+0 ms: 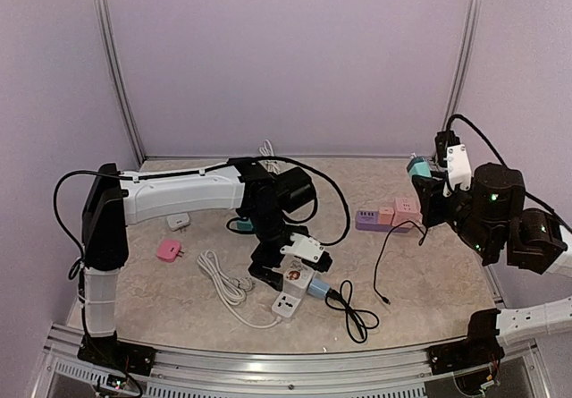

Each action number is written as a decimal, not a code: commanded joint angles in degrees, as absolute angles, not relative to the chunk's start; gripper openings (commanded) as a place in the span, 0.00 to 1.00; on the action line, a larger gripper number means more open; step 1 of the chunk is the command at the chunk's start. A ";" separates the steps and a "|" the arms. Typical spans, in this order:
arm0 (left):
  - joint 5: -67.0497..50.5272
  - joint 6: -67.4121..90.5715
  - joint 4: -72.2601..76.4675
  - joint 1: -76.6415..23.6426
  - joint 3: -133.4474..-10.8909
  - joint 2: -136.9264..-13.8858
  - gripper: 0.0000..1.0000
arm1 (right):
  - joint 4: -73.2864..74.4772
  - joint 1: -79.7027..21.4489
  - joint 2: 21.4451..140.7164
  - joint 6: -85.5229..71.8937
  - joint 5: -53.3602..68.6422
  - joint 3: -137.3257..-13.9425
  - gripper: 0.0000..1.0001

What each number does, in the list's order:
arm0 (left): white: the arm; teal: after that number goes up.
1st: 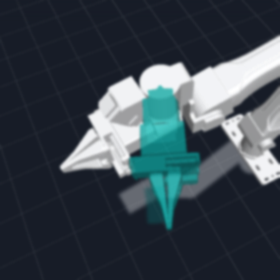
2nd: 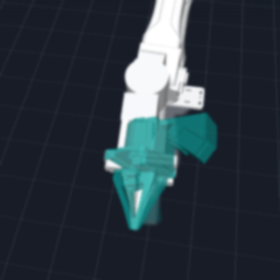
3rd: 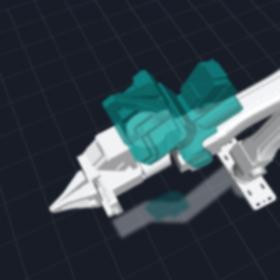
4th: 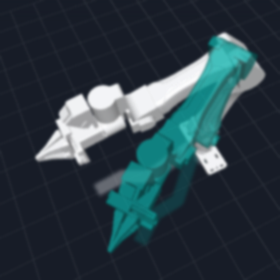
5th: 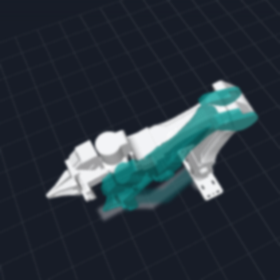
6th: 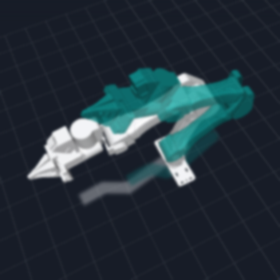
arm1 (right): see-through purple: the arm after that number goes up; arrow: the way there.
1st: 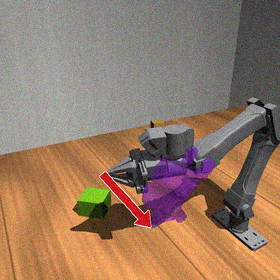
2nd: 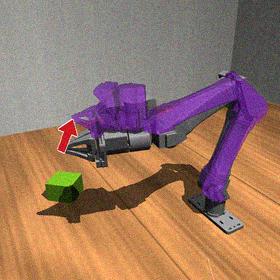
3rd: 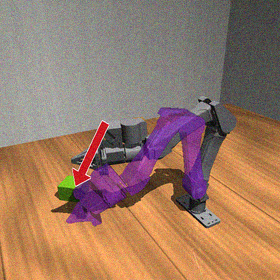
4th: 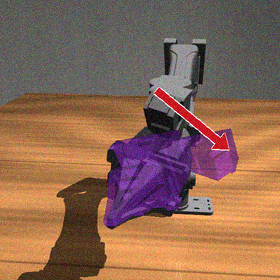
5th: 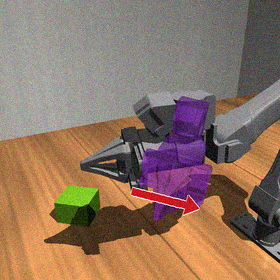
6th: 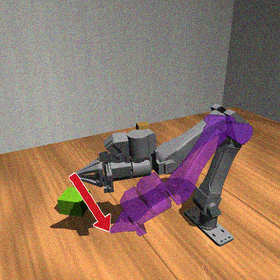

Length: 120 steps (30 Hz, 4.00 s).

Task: Insert the plug
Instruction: Adjust the socket at the center of the board.

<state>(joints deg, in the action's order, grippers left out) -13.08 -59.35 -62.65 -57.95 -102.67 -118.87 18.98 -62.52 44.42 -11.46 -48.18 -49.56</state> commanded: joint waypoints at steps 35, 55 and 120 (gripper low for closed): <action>-9.98 -24.33 -43.75 -45.16 -90.48 -114.15 0.38 | 13.10 -61.74 45.93 -16.74 -46.04 -44.18 0.00; -6.33 -0.69 -45.85 -47.77 -83.73 -109.72 0.97 | 12.00 -61.61 51.42 -17.41 -42.26 -45.67 0.00; -8.63 -88.58 -72.22 -46.49 -110.52 -125.92 0.55 | 15.27 -61.31 60.82 -14.37 -18.58 -48.24 0.00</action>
<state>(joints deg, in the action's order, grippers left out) -6.83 -95.70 -70.30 -45.87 -116.03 -128.49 13.23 -62.04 60.86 -15.84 -27.53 -46.02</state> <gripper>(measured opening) 0.590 0.243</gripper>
